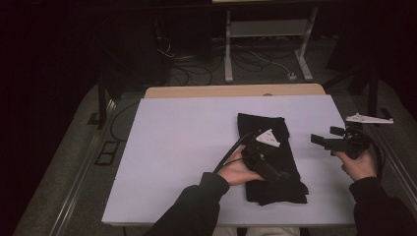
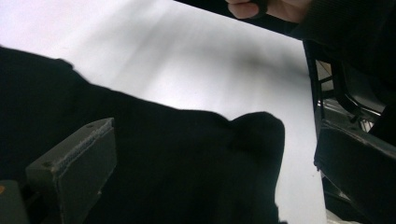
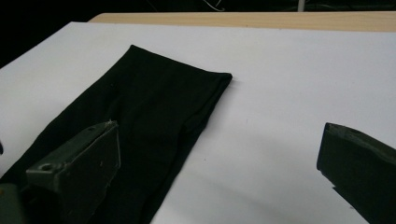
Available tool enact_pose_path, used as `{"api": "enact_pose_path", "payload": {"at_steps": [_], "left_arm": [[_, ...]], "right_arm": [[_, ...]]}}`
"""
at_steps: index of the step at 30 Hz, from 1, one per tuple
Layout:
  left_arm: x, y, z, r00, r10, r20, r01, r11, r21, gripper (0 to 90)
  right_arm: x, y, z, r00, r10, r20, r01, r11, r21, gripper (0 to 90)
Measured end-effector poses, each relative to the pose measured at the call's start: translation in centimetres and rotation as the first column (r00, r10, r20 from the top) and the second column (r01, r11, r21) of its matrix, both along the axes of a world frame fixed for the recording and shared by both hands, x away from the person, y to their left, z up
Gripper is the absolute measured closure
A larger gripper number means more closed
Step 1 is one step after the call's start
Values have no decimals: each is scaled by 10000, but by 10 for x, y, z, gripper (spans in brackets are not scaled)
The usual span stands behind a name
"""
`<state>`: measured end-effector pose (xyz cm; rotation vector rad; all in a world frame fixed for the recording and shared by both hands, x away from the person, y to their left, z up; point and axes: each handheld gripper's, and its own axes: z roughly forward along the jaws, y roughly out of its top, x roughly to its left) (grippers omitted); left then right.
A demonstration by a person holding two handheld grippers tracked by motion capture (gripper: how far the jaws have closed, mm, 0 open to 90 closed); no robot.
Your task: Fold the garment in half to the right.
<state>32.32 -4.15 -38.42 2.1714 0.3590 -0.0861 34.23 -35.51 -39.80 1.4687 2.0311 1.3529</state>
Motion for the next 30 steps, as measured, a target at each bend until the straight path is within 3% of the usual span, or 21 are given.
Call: {"api": "enact_pose_path", "payload": {"at_steps": [18,30], "left_arm": [[4,39,3,9975,625,330,-620,9980,-159,0],[7,63,1,9940,1056,289,-1047,9940,-333,0]], "right_arm": [[-20,-2,-1,9998,111,134,-111,9999,-15,0],[-32,-4,-5,9998,157,106,-156,9998,-93,0]]}}
